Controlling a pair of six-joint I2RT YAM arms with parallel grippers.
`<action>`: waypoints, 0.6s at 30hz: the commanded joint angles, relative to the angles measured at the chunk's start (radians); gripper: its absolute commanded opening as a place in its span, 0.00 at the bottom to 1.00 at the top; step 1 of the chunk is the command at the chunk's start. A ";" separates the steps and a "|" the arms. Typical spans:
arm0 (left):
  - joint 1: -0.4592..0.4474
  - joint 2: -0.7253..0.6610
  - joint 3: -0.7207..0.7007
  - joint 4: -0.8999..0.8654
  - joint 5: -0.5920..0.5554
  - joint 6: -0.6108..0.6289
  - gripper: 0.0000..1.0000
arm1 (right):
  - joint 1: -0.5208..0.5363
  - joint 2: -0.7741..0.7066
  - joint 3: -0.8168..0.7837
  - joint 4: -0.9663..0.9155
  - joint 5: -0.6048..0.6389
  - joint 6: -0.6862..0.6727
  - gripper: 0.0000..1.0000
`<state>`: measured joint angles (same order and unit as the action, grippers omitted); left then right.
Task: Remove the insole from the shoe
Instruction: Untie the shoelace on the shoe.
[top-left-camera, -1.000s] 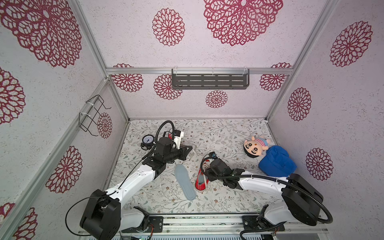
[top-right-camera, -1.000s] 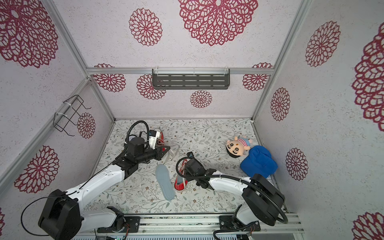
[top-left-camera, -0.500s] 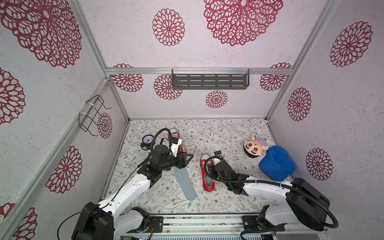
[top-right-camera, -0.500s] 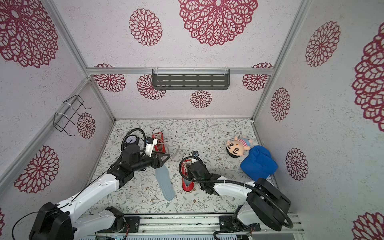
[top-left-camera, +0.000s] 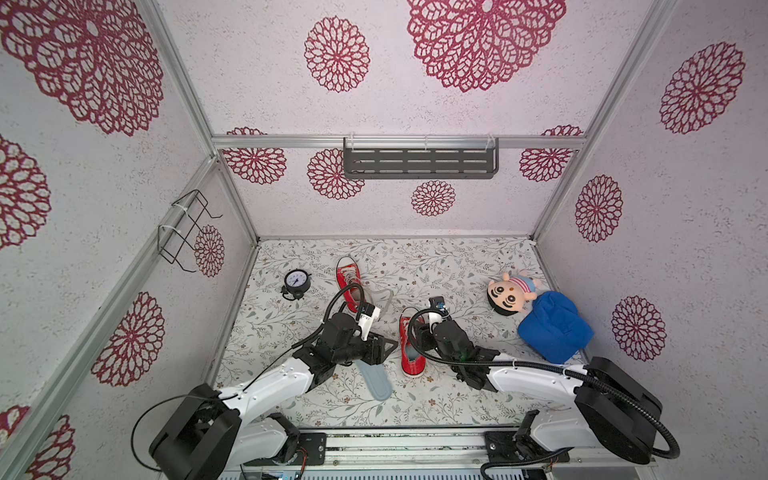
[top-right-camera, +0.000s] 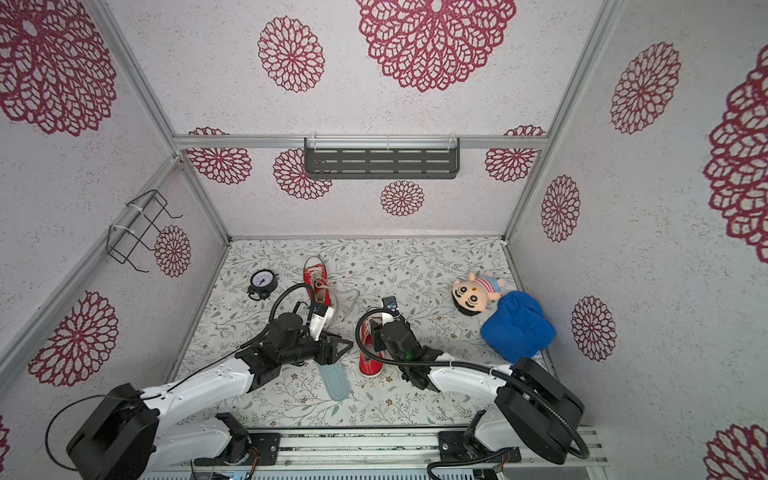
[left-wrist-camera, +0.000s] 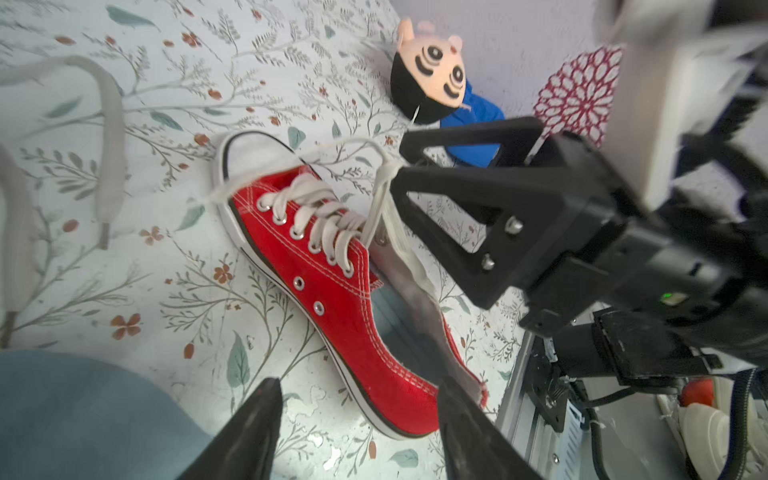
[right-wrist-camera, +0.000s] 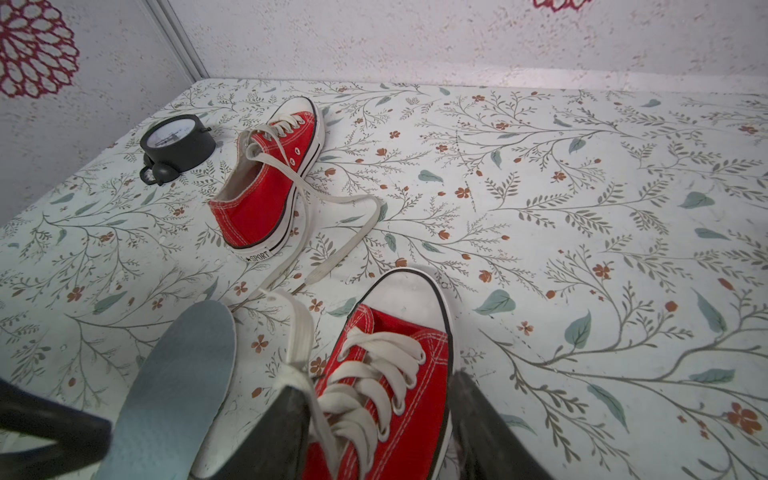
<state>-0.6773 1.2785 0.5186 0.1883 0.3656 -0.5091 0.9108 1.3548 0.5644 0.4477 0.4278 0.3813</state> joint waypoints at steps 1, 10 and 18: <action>-0.044 0.086 0.061 0.049 -0.067 0.012 0.62 | 0.000 -0.032 0.015 0.080 0.044 0.000 0.55; -0.075 0.251 0.143 0.065 -0.199 -0.004 0.48 | 0.000 -0.060 -0.021 0.063 0.066 0.022 0.55; -0.079 0.272 0.146 0.069 -0.145 0.024 0.51 | -0.043 -0.144 -0.015 -0.091 -0.120 0.035 0.62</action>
<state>-0.7479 1.5387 0.6472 0.2256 0.1936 -0.5064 0.8974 1.2789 0.5316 0.4278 0.4076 0.3954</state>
